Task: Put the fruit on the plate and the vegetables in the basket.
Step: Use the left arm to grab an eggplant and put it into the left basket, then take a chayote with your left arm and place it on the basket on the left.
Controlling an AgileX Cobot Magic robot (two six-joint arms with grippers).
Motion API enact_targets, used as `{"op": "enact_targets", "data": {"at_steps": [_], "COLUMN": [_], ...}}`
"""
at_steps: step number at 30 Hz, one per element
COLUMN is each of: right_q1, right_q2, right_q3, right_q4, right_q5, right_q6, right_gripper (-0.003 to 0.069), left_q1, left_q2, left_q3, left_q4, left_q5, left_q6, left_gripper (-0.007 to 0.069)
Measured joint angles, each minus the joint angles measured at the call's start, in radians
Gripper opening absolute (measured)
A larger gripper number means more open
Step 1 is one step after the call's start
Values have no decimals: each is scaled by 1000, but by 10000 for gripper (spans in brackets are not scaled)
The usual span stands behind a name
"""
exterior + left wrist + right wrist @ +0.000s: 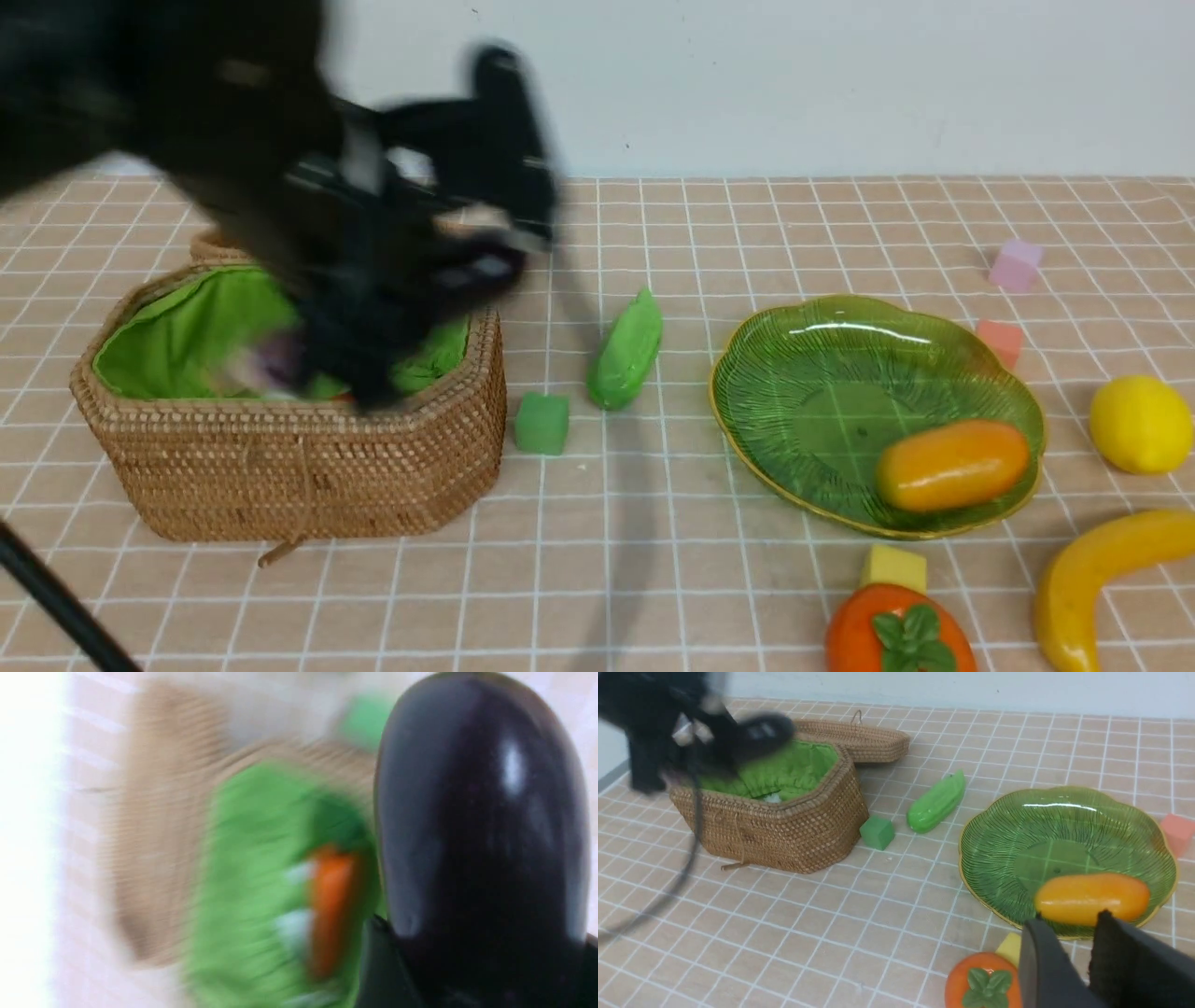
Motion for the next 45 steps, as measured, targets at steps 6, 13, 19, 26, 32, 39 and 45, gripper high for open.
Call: {"op": "enact_targets", "data": {"at_steps": [6, 13, 19, 26, 32, 39, 45], "right_q1": [0, 0, 0, 0, 0, 0, 0], "right_q2": [0, 1, 1, 56, 102, 98, 98], "right_q3": [0, 0, 0, 0, 0, 0, 0], "right_q4": [2, 10, 13, 37, 85, 92, 99], "right_q5": [0, 1, 1, 0, 16, 79, 114], "right_q6": [-2, -3, -5, -5, -5, -21, -24], "right_gripper": [183, 184, 188, 191, 193, 193, 193], "left_q1": [219, 280, 246, 35, -61, -53, -37], "left_q2": [99, 187, 156, 169, 422, 694, 870], "left_q3": [18, 21, 21, -124, -422, -620, -664], "left_q4": [-60, -58, -150, -299, -311, -238, -90], "left_q5": [-140, -231, -199, -165, -76, -96, -235], "left_q6": [236, 170, -182, -610, -663, -681, -773], "left_gripper": [410, 659, 580, 113, 174, 472, 531]}}
